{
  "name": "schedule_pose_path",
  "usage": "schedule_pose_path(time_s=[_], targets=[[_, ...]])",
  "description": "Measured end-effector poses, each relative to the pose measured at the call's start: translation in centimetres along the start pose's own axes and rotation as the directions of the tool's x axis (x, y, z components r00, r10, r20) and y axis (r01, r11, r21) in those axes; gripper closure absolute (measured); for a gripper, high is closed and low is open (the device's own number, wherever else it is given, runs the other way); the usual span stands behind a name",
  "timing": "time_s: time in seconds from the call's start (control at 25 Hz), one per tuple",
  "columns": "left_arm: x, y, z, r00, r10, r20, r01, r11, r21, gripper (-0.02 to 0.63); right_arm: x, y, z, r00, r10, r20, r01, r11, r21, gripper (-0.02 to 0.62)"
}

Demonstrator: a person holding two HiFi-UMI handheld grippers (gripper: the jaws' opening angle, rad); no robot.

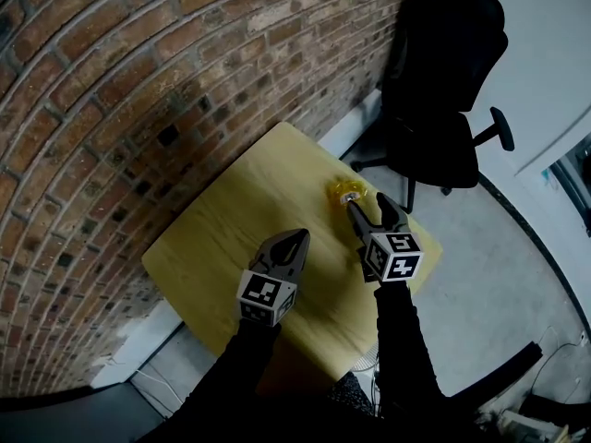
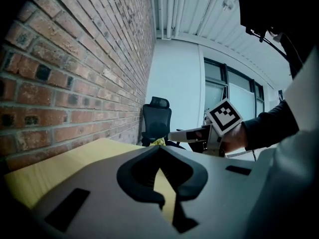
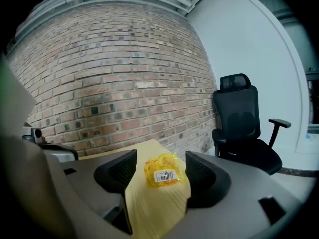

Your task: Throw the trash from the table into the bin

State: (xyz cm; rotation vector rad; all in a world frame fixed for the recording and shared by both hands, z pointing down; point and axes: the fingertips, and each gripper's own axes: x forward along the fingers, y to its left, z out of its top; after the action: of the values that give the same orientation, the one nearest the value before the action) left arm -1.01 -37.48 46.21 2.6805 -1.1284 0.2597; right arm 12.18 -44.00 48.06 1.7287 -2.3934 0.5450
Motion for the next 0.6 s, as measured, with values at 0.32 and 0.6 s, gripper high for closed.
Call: schedule_pose_path(time_s=[0.32, 0.6], targets=[[0.3, -0.2, -0.9, 1.0, -0.011, -0.023, 0.012, 0.999, 0.032, 0.601, 3.2, -1.0, -0.5, 0.995, 0.049, -0.081, -0.051, 0.998, -0.022, 0.259], [0.1, 0.3, -1.7, 0.999, 0.002, -0.046, -0.001, 1.0, 0.027, 0.601, 5.6, -2.0, -0.8, 0.991, 0.066, -0.119, -0.066, 0.998, -0.001, 0.259]])
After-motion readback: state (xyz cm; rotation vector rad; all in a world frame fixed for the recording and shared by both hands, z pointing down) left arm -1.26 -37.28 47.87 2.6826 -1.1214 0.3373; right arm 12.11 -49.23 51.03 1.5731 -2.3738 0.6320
